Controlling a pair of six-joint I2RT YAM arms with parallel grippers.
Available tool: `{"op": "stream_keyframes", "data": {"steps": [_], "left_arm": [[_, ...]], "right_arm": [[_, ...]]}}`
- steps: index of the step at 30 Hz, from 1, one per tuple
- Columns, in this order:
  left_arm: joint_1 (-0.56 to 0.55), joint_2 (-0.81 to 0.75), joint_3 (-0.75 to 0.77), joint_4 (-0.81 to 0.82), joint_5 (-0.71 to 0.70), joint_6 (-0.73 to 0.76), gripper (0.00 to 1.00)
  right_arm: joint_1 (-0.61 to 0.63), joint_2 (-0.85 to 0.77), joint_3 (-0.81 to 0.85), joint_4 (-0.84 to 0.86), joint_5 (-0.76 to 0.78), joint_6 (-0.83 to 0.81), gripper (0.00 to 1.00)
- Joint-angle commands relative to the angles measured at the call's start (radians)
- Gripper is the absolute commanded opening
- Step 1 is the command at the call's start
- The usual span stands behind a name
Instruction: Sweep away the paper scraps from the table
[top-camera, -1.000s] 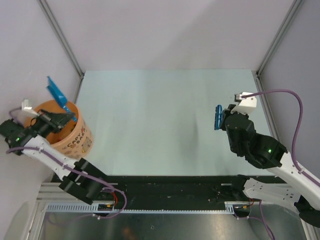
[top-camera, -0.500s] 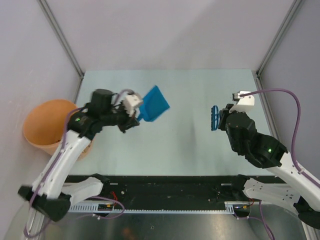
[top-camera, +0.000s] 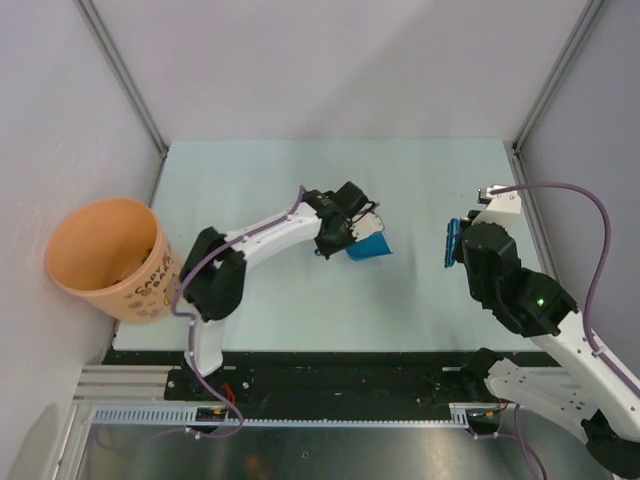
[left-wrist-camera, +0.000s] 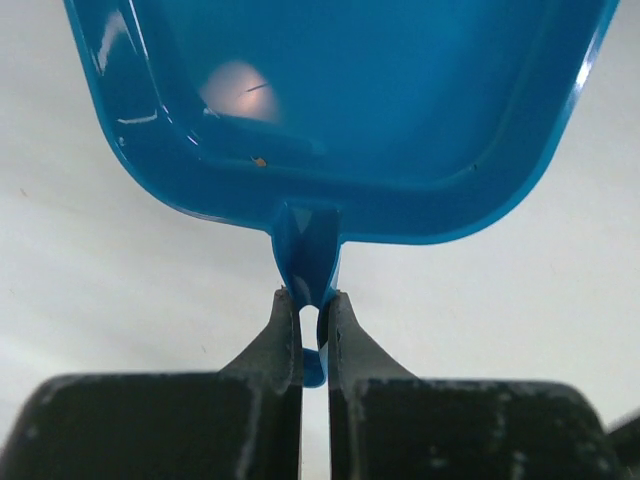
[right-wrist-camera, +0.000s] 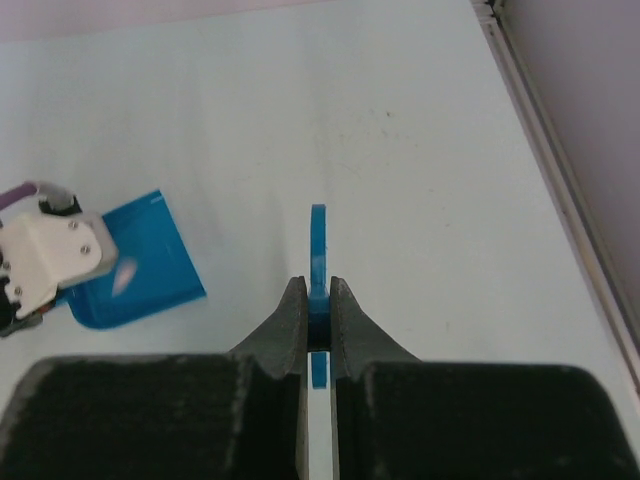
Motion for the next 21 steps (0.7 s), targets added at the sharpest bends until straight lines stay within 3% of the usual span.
{"op": "stream_keyframes", "data": {"steps": [1, 6, 8, 9, 10, 11, 13, 14, 18, 21], "left_arm": [[-0.007, 0.128, 0.135, 0.005, -0.085, 0.033, 0.00], [-0.009, 0.246, 0.183, 0.007, -0.094, 0.063, 0.00], [-0.009, 0.256, 0.191, 0.007, -0.077, 0.072, 0.07], [-0.009, 0.256, 0.192, 0.007, -0.064, 0.074, 0.16], [-0.009, 0.244, 0.194, 0.008, -0.033, 0.074, 0.42], [-0.009, 0.228, 0.198, 0.008, -0.010, 0.074, 0.54], [-0.007, 0.170, 0.198, 0.007, 0.051, 0.077, 0.91], [-0.007, 0.146, 0.195, 0.007, 0.094, 0.079, 0.99], [0.008, -0.026, 0.174, 0.007, 0.182, 0.076, 1.00], [0.063, -0.161, 0.125, 0.008, 0.211, 0.063, 1.00]], "right_arm": [[-0.095, -0.011, -0.038, 0.067, -0.115, -0.077, 0.00], [-0.179, -0.002, -0.067, 0.104, -0.201, -0.105, 0.00], [-0.205, 0.003, -0.075, 0.117, -0.229, -0.116, 0.00], [-0.213, 0.007, -0.080, 0.122, -0.236, -0.120, 0.00], [-0.227, 0.012, -0.089, 0.130, -0.267, -0.129, 0.00], [-0.236, 0.015, -0.093, 0.148, -0.293, -0.145, 0.00], [-0.256, 0.041, -0.100, 0.171, -0.381, -0.201, 0.00], [-0.256, 0.053, -0.100, 0.202, -0.393, -0.217, 0.00], [-0.239, 0.154, -0.100, 0.320, -0.367, -0.326, 0.00], [-0.154, 0.276, -0.100, 0.478, -0.246, -0.416, 0.00]]}}
